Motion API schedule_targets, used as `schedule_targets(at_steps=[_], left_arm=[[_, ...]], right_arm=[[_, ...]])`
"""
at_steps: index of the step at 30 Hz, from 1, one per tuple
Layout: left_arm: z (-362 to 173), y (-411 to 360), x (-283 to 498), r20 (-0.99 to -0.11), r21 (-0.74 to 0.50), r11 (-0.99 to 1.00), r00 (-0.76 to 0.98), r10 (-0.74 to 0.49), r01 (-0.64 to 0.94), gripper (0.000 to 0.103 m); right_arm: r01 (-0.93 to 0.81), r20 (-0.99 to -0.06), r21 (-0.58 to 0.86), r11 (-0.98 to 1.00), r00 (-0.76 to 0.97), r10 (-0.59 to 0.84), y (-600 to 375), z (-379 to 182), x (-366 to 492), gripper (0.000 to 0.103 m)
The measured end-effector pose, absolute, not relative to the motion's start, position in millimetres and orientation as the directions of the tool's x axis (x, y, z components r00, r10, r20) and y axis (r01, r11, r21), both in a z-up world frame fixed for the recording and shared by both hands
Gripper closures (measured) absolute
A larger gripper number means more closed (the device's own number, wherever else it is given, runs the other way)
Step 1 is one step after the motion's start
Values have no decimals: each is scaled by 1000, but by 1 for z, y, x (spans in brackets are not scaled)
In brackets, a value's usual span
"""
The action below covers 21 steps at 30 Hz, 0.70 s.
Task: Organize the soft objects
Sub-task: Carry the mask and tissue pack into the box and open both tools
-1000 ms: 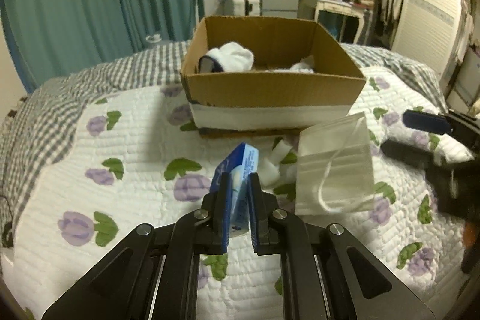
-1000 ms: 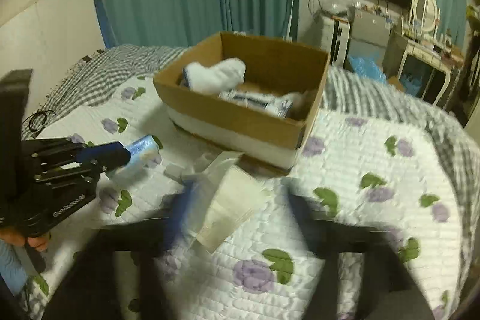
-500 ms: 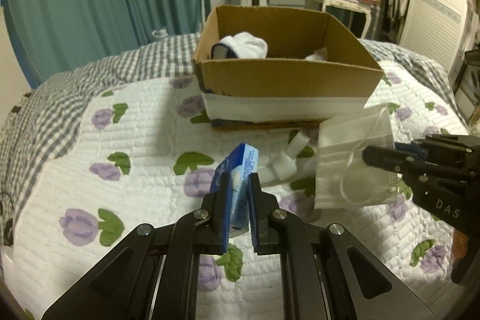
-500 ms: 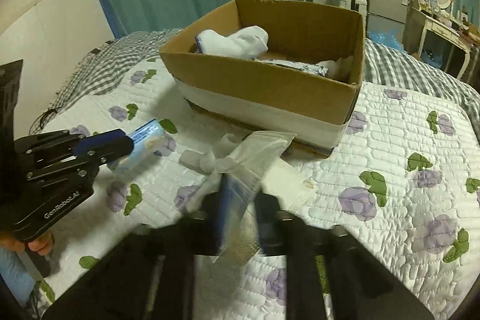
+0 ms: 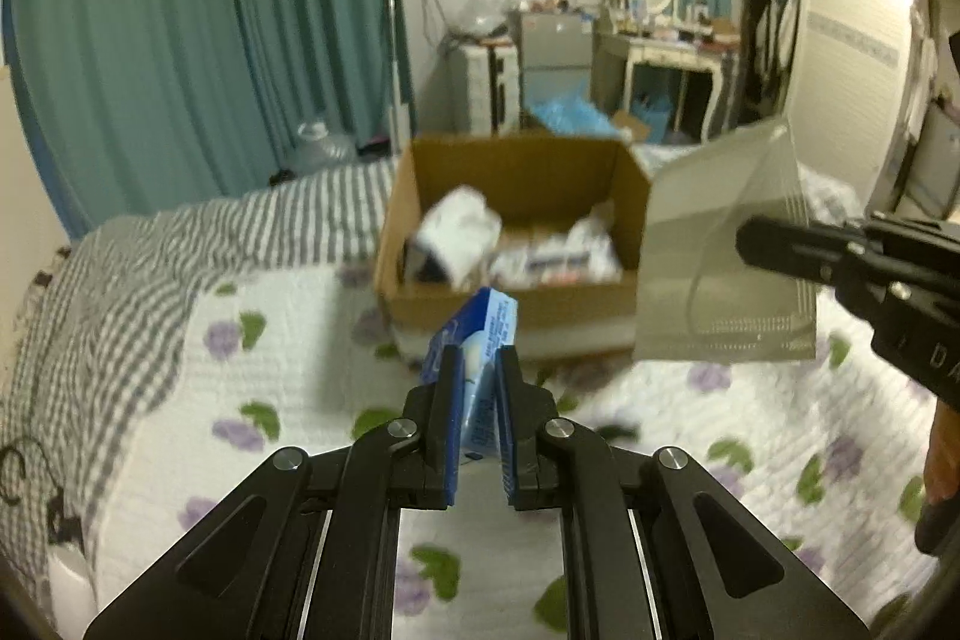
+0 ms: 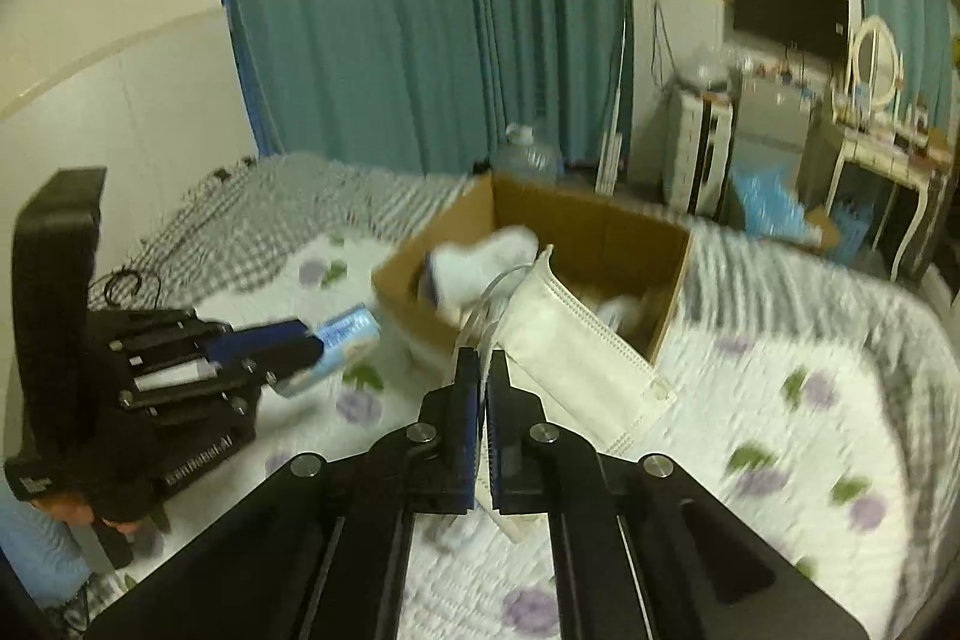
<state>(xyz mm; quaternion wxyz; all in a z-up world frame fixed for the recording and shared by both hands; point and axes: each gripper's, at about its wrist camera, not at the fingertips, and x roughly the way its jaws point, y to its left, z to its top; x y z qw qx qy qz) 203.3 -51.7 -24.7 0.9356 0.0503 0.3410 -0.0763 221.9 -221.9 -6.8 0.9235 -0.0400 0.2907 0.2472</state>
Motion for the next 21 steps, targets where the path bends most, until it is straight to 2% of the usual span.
schedule_targets(at_steps=[5,9,13,18,21], left_arm=[[2,-69,226,-584,62,977,801,-129,202,93],[11,-81,251,-552,100,972,825,-125,214,93],[3,-83,284,-556,94,971,820,-133,221,93],[-20,-84,320,-579,77,971,803,-143,229,92],[-38,-90,332,-597,95,961,787,-154,259,88]], right_arm=[[-491,-501,34,871,746,440,-225,37,254,101],[-502,-490,42,864,743,456,-220,40,291,101],[-502,-516,53,863,726,455,-215,16,334,101],[-469,-601,106,877,672,432,-215,-43,389,101],[-418,-638,108,902,667,386,-220,-71,402,101]])
